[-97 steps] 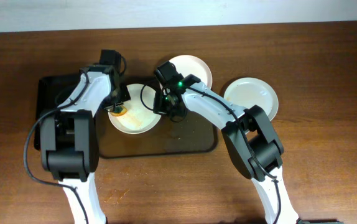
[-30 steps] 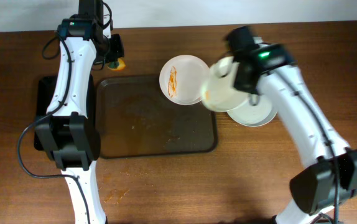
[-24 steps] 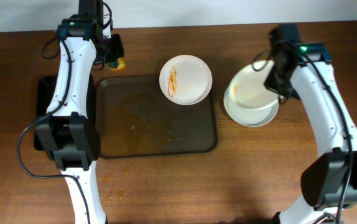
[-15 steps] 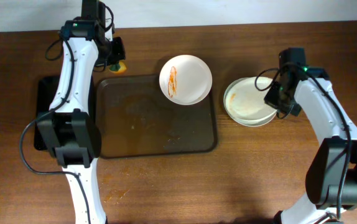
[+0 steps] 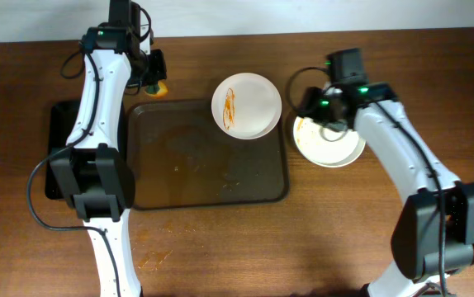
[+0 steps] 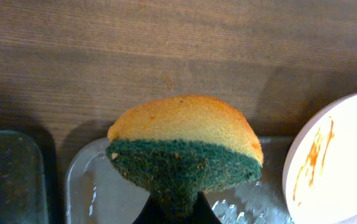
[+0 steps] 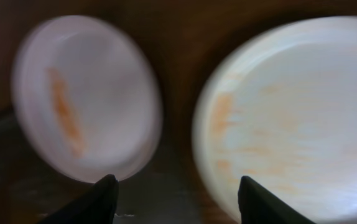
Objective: Clean dirty plates on tray and stack at the side
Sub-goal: 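Reach the right gripper to the rim of the last sauce plate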
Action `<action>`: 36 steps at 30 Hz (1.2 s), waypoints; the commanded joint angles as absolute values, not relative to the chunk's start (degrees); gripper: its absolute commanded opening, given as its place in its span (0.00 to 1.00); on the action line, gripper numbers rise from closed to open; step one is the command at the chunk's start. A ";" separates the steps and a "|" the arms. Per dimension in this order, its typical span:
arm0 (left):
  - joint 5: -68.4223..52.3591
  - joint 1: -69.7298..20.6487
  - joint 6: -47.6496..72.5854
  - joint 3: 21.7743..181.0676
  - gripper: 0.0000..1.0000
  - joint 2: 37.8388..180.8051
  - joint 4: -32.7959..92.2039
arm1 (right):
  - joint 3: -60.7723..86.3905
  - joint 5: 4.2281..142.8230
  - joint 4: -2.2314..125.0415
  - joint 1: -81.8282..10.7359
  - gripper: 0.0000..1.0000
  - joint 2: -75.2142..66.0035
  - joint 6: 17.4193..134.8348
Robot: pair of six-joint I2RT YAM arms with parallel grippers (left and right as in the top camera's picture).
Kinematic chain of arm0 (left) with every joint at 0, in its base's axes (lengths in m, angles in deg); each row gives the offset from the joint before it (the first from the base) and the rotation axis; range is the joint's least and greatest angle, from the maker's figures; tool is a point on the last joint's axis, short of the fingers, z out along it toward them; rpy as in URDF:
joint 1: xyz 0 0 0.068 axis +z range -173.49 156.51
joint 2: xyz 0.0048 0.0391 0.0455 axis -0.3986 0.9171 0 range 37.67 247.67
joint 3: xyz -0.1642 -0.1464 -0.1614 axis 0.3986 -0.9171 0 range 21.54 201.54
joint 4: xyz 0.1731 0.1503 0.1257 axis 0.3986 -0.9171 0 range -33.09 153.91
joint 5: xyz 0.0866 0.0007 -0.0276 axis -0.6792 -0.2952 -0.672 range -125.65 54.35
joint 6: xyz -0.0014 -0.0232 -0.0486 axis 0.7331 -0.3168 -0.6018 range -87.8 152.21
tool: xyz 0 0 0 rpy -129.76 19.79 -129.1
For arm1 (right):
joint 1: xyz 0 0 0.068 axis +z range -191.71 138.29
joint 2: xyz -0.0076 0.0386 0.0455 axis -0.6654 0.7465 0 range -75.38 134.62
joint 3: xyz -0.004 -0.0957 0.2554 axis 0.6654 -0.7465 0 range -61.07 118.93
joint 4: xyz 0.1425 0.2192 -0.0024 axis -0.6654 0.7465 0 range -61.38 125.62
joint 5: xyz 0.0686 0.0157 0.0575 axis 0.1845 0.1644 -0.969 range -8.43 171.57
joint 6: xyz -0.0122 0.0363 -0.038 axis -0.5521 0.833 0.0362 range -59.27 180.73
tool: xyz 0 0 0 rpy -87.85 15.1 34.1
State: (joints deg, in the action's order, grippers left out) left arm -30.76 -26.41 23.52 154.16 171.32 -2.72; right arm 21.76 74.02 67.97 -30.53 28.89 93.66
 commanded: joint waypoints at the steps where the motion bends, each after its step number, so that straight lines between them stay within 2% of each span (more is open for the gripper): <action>1: -31.00 -26.21 28.70 163.23 0.01 171.36 -6.09 | 22.63 72.29 64.65 -26.11 0.60 34.00 102.36; 4: -30.65 -26.32 28.63 169.94 0.00 171.36 -8.88 | 22.63 73.56 62.33 -22.62 0.47 38.62 105.83; 10: -30.92 -27.17 28.65 170.58 0.00 171.63 -10.74 | 22.63 79.46 62.05 -18.51 0.39 43.01 109.33; 13: -30.94 -27.20 28.63 170.38 0.01 171.87 -10.76 | 22.63 77.56 61.94 -18.14 0.25 44.98 109.72; 18: -30.94 -27.20 28.63 170.34 0.01 171.93 -10.76 | 22.63 70.50 62.88 -16.19 0.15 46.24 109.68; 22: -30.94 -27.20 28.63 170.34 0.00 171.93 -11.22 | 22.63 61.80 65.20 -12.54 0.15 46.24 107.49; 26: -30.94 -27.17 28.65 170.29 0.01 171.93 -11.66 | 23.99 60.88 66.40 -9.48 0.17 45.15 105.13; 28: -30.94 -27.20 28.65 170.29 0.01 171.93 -11.86 | 26.96 62.50 69.20 -10.29 0.27 44.65 101.74; 29: -30.94 -27.20 28.65 170.29 0.00 171.93 -12.05 | 29.89 64.31 71.49 -11.03 0.39 44.63 98.22; 31: -30.94 -27.20 28.65 170.29 0.00 171.93 -12.12 | 33.17 67.18 72.45 -12.30 0.49 44.65 91.71; 36: -30.94 -27.20 28.63 170.29 0.01 171.97 -11.88 | 38.13 71.48 71.93 -15.51 0.53 46.64 74.12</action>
State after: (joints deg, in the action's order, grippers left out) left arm -30.76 -27.07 27.32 170.38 172.06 -12.05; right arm 35.68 67.13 71.91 -14.07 45.55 87.38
